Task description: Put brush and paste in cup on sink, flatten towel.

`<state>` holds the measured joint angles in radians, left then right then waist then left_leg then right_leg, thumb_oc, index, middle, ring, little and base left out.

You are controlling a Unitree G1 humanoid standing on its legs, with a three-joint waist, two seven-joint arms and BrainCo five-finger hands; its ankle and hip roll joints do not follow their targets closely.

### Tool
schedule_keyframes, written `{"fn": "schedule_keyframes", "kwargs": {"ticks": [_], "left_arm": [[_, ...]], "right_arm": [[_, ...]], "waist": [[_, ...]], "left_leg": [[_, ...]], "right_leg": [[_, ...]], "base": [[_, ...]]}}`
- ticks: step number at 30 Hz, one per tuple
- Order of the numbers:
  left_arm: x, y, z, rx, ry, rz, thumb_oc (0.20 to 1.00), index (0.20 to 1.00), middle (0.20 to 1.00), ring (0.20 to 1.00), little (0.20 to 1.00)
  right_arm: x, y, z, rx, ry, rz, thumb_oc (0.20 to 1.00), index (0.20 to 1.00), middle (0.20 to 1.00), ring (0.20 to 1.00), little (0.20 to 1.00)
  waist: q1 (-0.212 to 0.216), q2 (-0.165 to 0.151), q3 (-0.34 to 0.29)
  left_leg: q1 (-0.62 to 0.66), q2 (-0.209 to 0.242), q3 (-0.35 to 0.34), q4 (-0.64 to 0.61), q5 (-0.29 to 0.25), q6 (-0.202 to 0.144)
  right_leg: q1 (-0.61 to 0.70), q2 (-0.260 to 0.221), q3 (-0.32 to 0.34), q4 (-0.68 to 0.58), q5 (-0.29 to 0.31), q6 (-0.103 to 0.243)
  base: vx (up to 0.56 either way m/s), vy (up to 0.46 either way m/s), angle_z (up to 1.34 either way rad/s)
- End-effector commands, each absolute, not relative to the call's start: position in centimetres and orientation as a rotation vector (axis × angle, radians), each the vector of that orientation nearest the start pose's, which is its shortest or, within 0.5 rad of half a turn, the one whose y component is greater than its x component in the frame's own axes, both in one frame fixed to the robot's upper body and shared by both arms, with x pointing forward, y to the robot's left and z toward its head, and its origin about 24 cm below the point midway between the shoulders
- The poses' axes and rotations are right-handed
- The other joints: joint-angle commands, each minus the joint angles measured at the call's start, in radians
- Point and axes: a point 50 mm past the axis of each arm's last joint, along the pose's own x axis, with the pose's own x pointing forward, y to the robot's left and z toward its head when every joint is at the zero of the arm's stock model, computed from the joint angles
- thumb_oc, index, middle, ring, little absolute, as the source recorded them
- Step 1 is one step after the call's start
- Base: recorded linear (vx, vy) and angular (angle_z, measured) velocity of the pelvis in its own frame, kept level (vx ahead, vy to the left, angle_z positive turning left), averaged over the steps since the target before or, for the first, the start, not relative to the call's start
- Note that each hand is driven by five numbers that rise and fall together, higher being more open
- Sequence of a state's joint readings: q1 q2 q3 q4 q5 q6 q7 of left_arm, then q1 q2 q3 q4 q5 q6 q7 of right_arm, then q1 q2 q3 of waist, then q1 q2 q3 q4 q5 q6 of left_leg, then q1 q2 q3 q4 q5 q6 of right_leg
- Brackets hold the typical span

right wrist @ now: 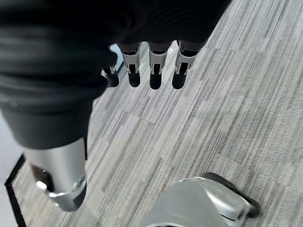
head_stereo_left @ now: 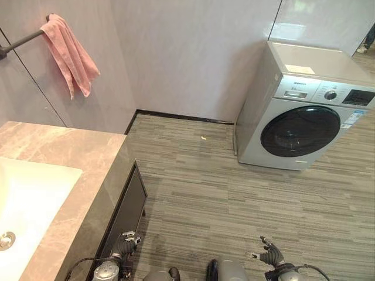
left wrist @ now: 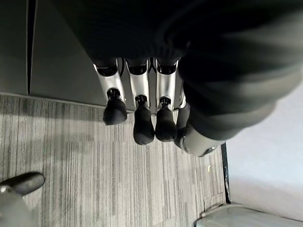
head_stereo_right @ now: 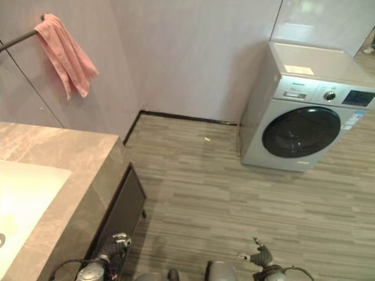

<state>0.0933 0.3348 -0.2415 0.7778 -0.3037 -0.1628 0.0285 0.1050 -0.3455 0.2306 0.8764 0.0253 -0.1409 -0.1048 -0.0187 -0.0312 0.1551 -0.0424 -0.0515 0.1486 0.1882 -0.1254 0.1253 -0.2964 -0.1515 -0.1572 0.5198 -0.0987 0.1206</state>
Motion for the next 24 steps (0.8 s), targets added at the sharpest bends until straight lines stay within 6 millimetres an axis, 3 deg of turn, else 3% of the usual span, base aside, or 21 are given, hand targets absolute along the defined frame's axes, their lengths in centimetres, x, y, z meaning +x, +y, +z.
{"fn": "schedule_keyframes", "kwargs": {"ticks": [1, 5, 12, 14, 16, 17, 18, 19, 20, 21, 22, 23, 24], "left_arm": [[17.6, 23.1, -9.6, 0.147, 0.606, 0.082, 0.200, 0.200, 0.200, 0.200, 0.200], [17.5, 22.7, -9.8, 0.135, 0.610, 0.075, 0.200, 0.200, 0.200, 0.200, 0.200], [17.8, 22.4, -9.9, 0.123, 0.617, 0.072, 0.200, 0.200, 0.200, 0.200, 0.200], [18.0, 22.5, -9.8, 0.127, 0.611, 0.071, 0.200, 0.200, 0.200, 0.200, 0.200], [18.3, 22.4, -9.6, 0.137, 0.604, 0.060, 0.200, 0.200, 0.200, 0.200, 0.200], [19.1, 22.0, -9.2, 0.141, 0.579, 0.042, 0.200, 0.200, 0.200, 0.200, 0.200], [19.1, 22.0, -9.2, 0.141, 0.579, 0.041, 0.200, 0.200, 0.200, 0.200, 0.200], [19.5, 21.8, -9.0, 0.142, 0.567, 0.032, 0.200, 0.200, 0.200, 0.200, 0.200], [19.8, 21.6, -8.9, 0.145, 0.559, 0.028, 0.200, 0.200, 0.200, 0.200, 0.200], [19.8, 21.7, -8.9, 0.146, 0.559, 0.029, 0.200, 0.200, 0.200, 0.200, 0.200], [19.8, 21.6, -9.0, 0.148, 0.563, 0.027, 0.200, 0.200, 0.200, 0.200, 0.200], [19.6, 21.5, -9.2, 0.156, 0.573, 0.019, 0.200, 0.200, 0.200, 0.200, 0.200], [19.6, 21.5, -9.2, 0.156, 0.573, 0.019, 0.200, 0.200, 0.200, 0.200, 0.200]], "right_arm": [[14.0, -24.7, -11.8, -0.443, 0.779, -0.012, 1.000, 1.000, 1.000, 1.000, 1.000], [13.3, -24.6, -12.2, -0.434, 0.806, -0.002, 1.000, 1.000, 1.000, 1.000, 1.000], [12.1, -25.6, -12.4, -0.444, 0.842, -0.025, 1.000, 1.000, 1.000, 1.000, 1.000], [12.0, -25.9, -12.3, -0.448, 0.843, -0.029, 1.000, 1.000, 1.000, 1.000, 1.000], [11.8, -26.3, -12.1, -0.453, 0.839, -0.044, 1.000, 1.000, 1.000, 1.000, 1.000], [11.9, -26.9, -11.9, -0.457, 0.834, -0.069, 1.000, 1.000, 1.000, 1.000, 1.000], [11.9, -26.9, -11.9, -0.457, 0.834, -0.069, 1.000, 1.000, 1.000, 1.000, 1.000], [11.9, -27.4, -11.8, -0.471, 0.837, -0.081, 1.000, 1.000, 1.000, 1.000, 1.000], [11.7, -27.8, -11.7, -0.476, 0.845, -0.104, 1.000, 1.000, 1.000, 1.000, 1.000], [11.6, -28.0, -11.7, -0.473, 0.852, -0.118, 1.000, 1.000, 1.000, 1.000, 1.000], [11.5, -28.1, -11.8, -0.474, 0.858, -0.123, 1.000, 1.000, 1.000, 1.000, 1.000], [11.4, -28.1, -11.8, -0.480, 0.859, -0.125, 1.000, 1.000, 1.000, 1.000, 1.000], [11.4, -28.1, -11.8, -0.480, 0.859, -0.125, 1.000, 1.000, 1.000, 1.000, 1.000]], "waist": [[-0.011, -0.010, 0.015], [-0.011, -0.027, -0.001], [-0.025, -0.032, -0.034], [-0.028, -0.034, -0.037], [-0.024, -0.043, -0.025], [-0.017, -0.056, 0.004], [-0.020, -0.054, 0.004], [-0.021, -0.054, 0.018], [-0.019, -0.050, 0.021], [-0.015, -0.046, 0.024], [-0.012, -0.040, 0.022], [-0.008, -0.028, 0.018], [-0.008, -0.028, 0.018]], "left_leg": [[0.104, 0.000, -0.007, 0.053, -0.047, -0.036], [0.116, 0.010, -0.023, 0.048, -0.044, -0.050], [0.135, 0.069, -0.061, 0.017, -0.010, -0.094], [0.115, 0.089, -0.065, 0.066, 0.010, -0.114], [0.038, 0.107, -0.074, 0.226, 0.098, -0.141], [-0.034, 0.093, -0.081, 0.367, 0.153, -0.149], [-0.038, 0.094, -0.085, 0.373, 0.151, -0.150], [-0.090, 0.108, -0.047, 0.368, 0.164, -0.148], [-0.154, 0.118, 0.010, 0.271, 0.136, -0.142], [-0.171, 0.125, 0.018, 0.224, 0.122, -0.140], [-0.189, 0.129, 0.030, 0.143, 0.130, -0.142], [-0.208, 0.144, 0.047, 0.050, 0.177, -0.153], [-0.207, 0.144, 0.048, 0.049, 0.177, -0.153]], "right_leg": [[0.014, 0.020, 0.023, -0.147, 0.196, 0.019], [0.072, 0.055, 0.036, -0.197, 0.176, 0.011], [0.110, 0.102, -0.005, -0.224, 0.107, -0.026], [0.132, 0.121, -0.004, -0.243, 0.087, -0.045], [0.172, 0.136, -0.004, -0.276, 0.085, -0.075], [0.206, 0.130, -0.013, -0.304, 0.093, -0.092], [0.206, 0.132, -0.016, -0.305, 0.093, -0.093], [0.232, 0.118, -0.029, -0.326, 0.084, -0.096], [0.271, 0.094, -0.043, -0.357, 0.077, -0.081], [0.287, 0.088, -0.037, -0.362, 0.071, -0.074], [0.303, 0.082, -0.035, -0.370, 0.059, -0.063], [0.322, 0.084, -0.036, -0.376, 0.048, -0.057], [0.322, 0.083, -0.036, -0.376, 0.048, -0.057]], "base": [[0.12, -0.101, 0.02], [0.16, -0.132, 0.15], [0.20, -0.190, 0.19], [0.15, -0.157, 0.28], [0.11, -0.200, 0.06], [0.07, -0.184, 0.15], [0.12, -0.143, 0.35], [0.20, 0.005, 0.59], [0.27, 0.034, 0.49], [0.28, 0.122, 0.33], [0.26, 0.133, 0.13], [0.19, 0.105, 0.05], [0.19, 0.085, -0.05]]}}
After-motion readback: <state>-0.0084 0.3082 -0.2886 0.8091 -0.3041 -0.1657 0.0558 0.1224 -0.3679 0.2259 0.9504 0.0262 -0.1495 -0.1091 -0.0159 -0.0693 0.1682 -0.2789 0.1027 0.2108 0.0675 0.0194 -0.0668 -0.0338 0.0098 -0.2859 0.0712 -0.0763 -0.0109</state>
